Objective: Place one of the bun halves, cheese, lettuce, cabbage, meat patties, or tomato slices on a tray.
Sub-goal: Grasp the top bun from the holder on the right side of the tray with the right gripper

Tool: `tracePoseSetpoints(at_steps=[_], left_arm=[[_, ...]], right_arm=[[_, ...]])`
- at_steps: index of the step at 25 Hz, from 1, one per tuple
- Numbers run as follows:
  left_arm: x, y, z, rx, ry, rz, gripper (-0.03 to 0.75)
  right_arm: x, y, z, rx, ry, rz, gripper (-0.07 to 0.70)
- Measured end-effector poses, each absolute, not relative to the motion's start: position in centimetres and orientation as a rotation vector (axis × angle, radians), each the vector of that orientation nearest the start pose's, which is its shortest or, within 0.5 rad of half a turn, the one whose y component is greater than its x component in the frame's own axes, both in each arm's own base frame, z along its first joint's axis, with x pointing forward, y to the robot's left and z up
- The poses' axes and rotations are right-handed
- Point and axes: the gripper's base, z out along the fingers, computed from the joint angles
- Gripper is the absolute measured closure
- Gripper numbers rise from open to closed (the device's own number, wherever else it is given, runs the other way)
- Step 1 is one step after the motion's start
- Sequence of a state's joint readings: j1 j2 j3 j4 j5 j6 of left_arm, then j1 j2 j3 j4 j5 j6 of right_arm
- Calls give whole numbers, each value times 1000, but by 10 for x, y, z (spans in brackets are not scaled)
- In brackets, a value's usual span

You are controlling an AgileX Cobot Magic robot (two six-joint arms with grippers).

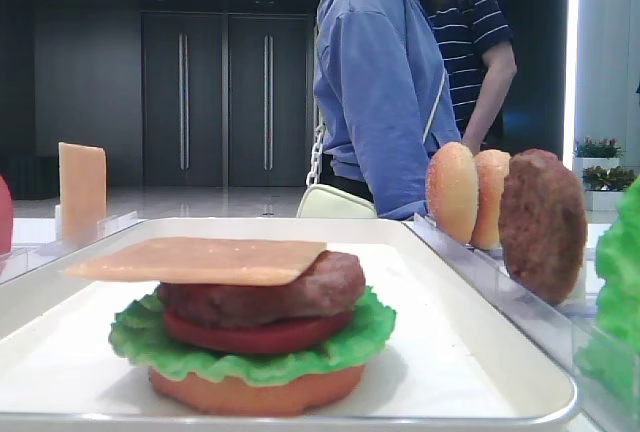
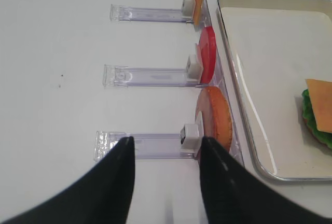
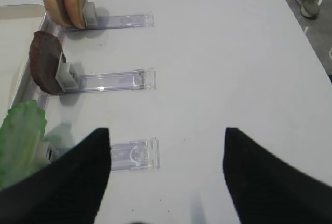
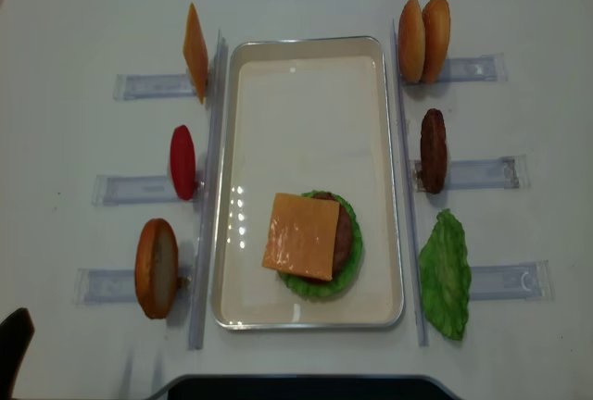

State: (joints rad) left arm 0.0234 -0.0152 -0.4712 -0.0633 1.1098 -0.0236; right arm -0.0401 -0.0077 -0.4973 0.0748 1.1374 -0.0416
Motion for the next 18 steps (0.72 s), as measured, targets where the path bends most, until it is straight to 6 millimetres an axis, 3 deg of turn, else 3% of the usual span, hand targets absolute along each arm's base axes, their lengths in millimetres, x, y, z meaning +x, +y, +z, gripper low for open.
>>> tracePoseSetpoints(at_steps=[18], left_arm=[[-6,-5,265,-45,2106,-77,391]], right_arm=[[-9,7,271,-9,2114,42,160]])
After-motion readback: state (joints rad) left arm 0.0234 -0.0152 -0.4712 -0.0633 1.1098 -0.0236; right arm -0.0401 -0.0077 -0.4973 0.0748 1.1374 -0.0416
